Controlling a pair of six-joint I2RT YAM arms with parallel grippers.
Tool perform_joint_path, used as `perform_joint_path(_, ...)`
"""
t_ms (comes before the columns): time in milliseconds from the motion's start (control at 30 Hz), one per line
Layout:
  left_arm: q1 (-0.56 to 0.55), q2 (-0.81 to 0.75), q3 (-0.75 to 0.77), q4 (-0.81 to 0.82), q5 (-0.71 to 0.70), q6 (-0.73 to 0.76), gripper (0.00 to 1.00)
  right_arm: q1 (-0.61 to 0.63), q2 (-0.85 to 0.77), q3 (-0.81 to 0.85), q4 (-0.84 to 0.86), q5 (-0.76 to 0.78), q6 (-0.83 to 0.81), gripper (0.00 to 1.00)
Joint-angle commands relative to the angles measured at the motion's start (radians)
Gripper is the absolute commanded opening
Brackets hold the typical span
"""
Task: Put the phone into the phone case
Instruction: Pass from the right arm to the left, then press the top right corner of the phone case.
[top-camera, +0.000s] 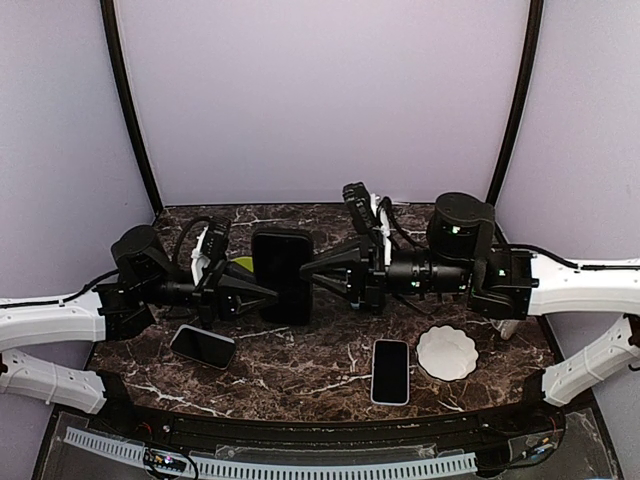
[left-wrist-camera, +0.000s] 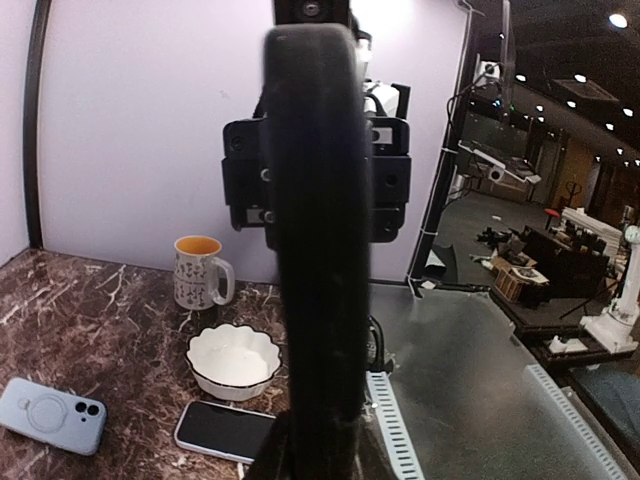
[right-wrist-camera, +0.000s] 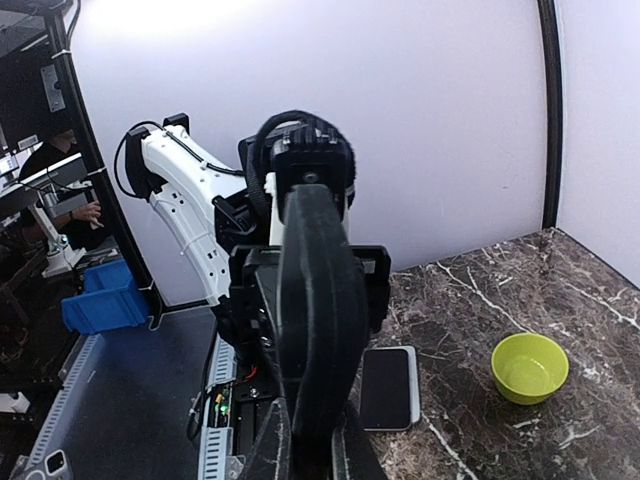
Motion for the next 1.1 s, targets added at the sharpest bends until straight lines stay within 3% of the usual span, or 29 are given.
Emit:
perform_joint_path(0,-0.01,-0.001,0.018,0.008,0.011,0.023,0.01,0.008,0.008,0.061,0.133,-0.02,-0.006,0.0)
perform_joint_path(100,-0.01,-0.015,0.016,-0.002,-0.002,0.041,0.0,0.009,0.011,0.061,0.119,-0.006,-0.005,0.0)
perform_joint_path(133,-0.01,-0.017,0.015,-0.003,-0.005,0.044,0.0,0.008,0.01,0.06,0.109,0.001,-0.006,0.07)
perform_joint_path(200,-0.01,-0.022,0.014,-0.009,-0.009,0.055,0.0,0.008,0.003,0.062,0.089,0.013,-0.012,0.43)
perform_joint_path(267,-0.011,-0.026,0.014,-0.015,-0.009,0.065,0.0,0.008,-0.005,0.069,0.065,0.03,-0.015,0.64)
perform_joint_path(400,-0.012,-0.032,0.012,-0.016,-0.011,0.071,0.0,0.007,0.004,0.115,0.002,0.049,-0.029,0.7)
perform_joint_path(567,-0.012,-0.035,0.012,-0.019,-0.01,0.075,0.0,0.006,0.039,0.164,-0.061,0.054,-0.031,0.64)
perform_joint_path(767,-0.012,-0.037,0.012,-0.02,-0.011,0.075,0.0,0.006,0.054,0.17,-0.082,0.07,-0.026,0.66)
perform_joint_path(833,-0.013,-0.037,0.012,-0.02,-0.009,0.075,0.0,0.005,0.056,0.173,-0.09,0.074,-0.026,0.62)
perform_joint_path(900,-0.012,-0.039,0.013,-0.02,-0.009,0.074,0.0,0.004,0.06,0.177,-0.098,0.07,-0.025,0.47)
perform_joint_path(1033,-0.012,-0.042,0.012,-0.019,-0.009,0.077,0.0,-0.001,0.061,0.169,-0.089,0.061,-0.015,0.01)
perform_joint_path(1067,-0.012,-0.041,0.011,-0.019,-0.008,0.076,0.0,-0.003,0.058,0.163,-0.079,0.052,-0.009,0.0)
